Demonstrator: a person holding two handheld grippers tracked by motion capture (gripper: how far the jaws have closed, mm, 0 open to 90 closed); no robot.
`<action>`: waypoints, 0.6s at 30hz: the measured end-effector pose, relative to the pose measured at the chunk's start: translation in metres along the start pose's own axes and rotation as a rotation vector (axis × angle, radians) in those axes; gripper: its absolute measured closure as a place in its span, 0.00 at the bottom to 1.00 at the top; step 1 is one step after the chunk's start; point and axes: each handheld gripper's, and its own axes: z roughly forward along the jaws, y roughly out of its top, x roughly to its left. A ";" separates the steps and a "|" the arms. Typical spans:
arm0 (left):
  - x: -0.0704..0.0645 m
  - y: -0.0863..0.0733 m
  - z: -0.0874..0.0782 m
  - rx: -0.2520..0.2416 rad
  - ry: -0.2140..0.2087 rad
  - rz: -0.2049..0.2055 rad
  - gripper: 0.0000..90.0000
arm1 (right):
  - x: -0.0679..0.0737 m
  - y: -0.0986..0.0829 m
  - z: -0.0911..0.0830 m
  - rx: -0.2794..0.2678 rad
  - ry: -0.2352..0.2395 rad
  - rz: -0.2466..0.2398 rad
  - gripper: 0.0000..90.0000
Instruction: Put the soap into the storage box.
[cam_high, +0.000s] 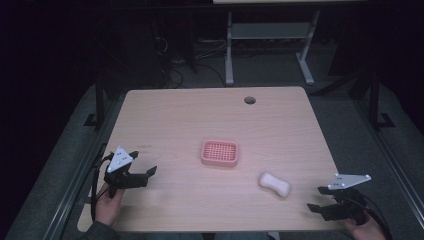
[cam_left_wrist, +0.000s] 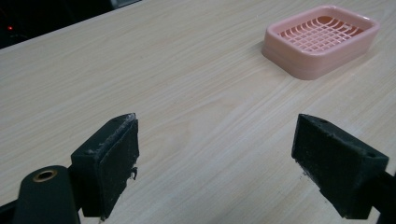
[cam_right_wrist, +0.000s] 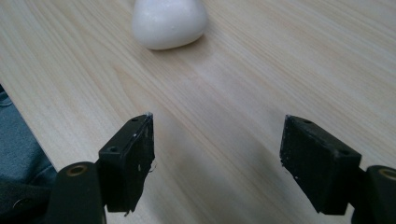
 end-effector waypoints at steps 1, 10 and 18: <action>0.000 0.000 0.000 0.000 -0.001 -0.002 0.16 | 0.000 0.001 0.000 -0.004 0.001 -0.006 0.28; -0.001 0.000 0.000 0.006 -0.004 0.003 0.16 | 0.004 0.010 0.001 0.006 0.003 -0.023 0.27; 0.000 0.000 0.000 0.005 0.001 0.006 0.16 | 0.007 0.023 0.000 0.026 -0.007 -0.060 0.27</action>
